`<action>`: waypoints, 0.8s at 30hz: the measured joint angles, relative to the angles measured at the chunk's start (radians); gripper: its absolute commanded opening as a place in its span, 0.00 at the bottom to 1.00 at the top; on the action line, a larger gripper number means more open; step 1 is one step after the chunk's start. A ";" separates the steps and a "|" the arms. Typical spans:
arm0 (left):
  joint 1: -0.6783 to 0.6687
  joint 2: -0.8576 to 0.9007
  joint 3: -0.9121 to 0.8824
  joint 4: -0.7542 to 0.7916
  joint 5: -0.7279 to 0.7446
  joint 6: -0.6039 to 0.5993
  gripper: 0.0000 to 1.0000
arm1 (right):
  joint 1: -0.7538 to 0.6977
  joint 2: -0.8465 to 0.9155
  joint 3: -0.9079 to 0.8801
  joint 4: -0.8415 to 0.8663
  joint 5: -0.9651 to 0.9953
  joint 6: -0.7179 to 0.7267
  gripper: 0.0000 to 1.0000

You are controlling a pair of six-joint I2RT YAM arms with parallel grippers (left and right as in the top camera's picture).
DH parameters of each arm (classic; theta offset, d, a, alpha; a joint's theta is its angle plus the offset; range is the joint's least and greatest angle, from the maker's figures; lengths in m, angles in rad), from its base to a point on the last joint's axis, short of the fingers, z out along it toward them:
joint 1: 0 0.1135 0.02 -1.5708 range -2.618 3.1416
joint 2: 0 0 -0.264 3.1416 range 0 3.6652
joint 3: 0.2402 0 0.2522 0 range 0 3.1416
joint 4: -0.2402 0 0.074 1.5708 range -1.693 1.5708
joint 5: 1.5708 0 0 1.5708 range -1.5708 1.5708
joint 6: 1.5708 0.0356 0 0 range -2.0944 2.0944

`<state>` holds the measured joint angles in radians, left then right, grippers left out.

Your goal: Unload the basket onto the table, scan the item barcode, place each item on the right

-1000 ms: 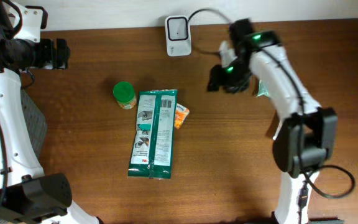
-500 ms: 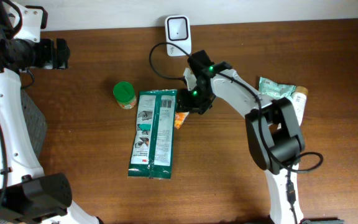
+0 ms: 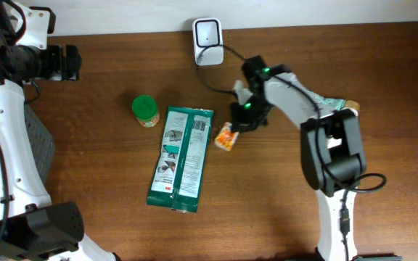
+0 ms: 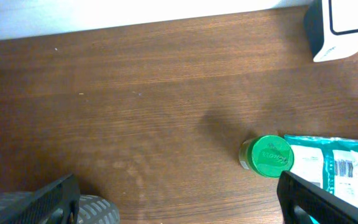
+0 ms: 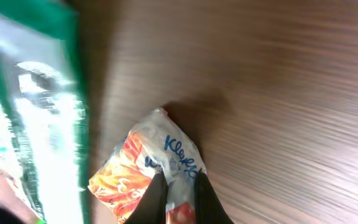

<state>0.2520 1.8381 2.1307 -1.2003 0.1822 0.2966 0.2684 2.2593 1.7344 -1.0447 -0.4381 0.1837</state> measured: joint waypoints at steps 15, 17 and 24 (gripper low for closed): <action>0.000 0.000 0.000 0.000 0.000 0.000 0.99 | -0.102 -0.081 0.029 -0.222 0.135 0.031 0.39; 0.000 0.000 0.000 0.000 0.000 0.000 0.99 | -0.112 -0.081 0.072 -0.270 0.161 0.030 0.39; 0.000 0.000 0.000 0.000 0.000 0.000 0.99 | -0.096 -0.082 0.111 -0.412 0.210 -0.047 0.39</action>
<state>0.2520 1.8385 2.1307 -1.2007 0.1822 0.2966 0.1722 2.1773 1.8454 -1.4567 -0.2283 0.1371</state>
